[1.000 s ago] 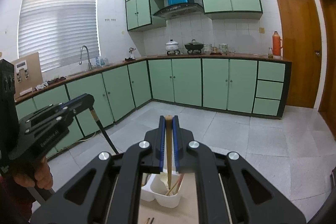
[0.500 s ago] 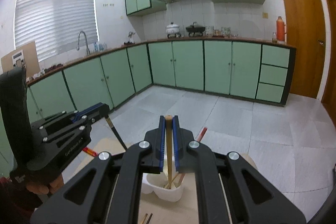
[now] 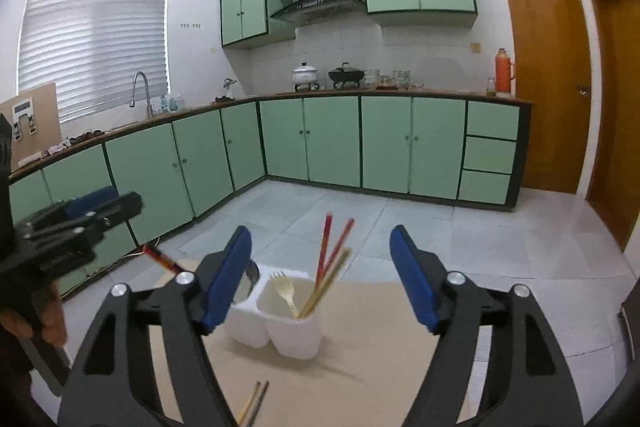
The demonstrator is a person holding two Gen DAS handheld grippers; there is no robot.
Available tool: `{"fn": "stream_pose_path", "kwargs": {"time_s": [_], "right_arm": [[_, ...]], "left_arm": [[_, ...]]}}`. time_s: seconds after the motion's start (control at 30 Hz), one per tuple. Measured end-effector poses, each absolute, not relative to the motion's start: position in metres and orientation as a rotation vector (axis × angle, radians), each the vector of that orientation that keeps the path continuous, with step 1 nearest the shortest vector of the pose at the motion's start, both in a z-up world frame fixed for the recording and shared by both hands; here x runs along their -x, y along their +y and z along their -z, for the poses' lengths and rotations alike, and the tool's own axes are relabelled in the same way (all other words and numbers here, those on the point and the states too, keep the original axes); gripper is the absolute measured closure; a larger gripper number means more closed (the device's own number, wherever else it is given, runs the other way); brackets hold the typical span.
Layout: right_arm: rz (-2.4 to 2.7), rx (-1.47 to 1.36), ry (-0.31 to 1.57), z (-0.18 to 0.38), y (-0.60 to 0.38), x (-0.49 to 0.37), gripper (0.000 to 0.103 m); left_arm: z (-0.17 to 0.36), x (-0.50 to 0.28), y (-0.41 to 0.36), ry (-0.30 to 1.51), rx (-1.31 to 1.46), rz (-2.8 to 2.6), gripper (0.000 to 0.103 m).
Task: Organize utensils
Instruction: 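Open the right tool releasing its chopstick while the left tool releases its chopstick into the holder, then move both open tools back over the last two chopsticks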
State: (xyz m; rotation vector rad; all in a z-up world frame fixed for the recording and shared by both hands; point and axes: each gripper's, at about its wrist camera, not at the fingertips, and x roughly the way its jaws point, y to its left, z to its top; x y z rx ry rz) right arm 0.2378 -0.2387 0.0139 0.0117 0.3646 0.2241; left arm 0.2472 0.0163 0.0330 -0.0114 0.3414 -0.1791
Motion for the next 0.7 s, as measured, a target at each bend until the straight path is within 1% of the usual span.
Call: {"fn": "stream_pose_path", "kwargs": {"time_s": [0.07, 0.13, 0.23, 0.33, 0.53, 0.7], "right_arm": [[-0.211, -0.003, 0.358, -0.006, -0.244, -0.218, 0.025], [-0.206, -0.002, 0.364, 0.004, -0.248, -0.2, 0.023], [-0.203, -0.009, 0.387, 0.023, -0.248, -0.172, 0.019], [-0.195, 0.001, 0.423, 0.044, -0.249, -0.151, 0.019], [-0.209, 0.014, 0.511, 0.089, -0.235, -0.112, 0.019], [-0.213, 0.03, 0.563, 0.122, -0.219, -0.09, 0.019]], "left_arm": [[-0.03, -0.234, 0.018, 0.343, 0.013, 0.18, 0.039], [-0.022, -0.216, 0.02, 0.347, 0.015, 0.176, 0.035], [-0.004, -0.193, 0.021, 0.374, 0.005, 0.171, 0.032], [0.021, -0.171, 0.021, 0.432, 0.0, 0.172, 0.029], [0.077, -0.139, 0.022, 0.564, -0.017, 0.158, 0.029], [0.111, -0.119, 0.025, 0.63, -0.021, 0.141, 0.029]]}}
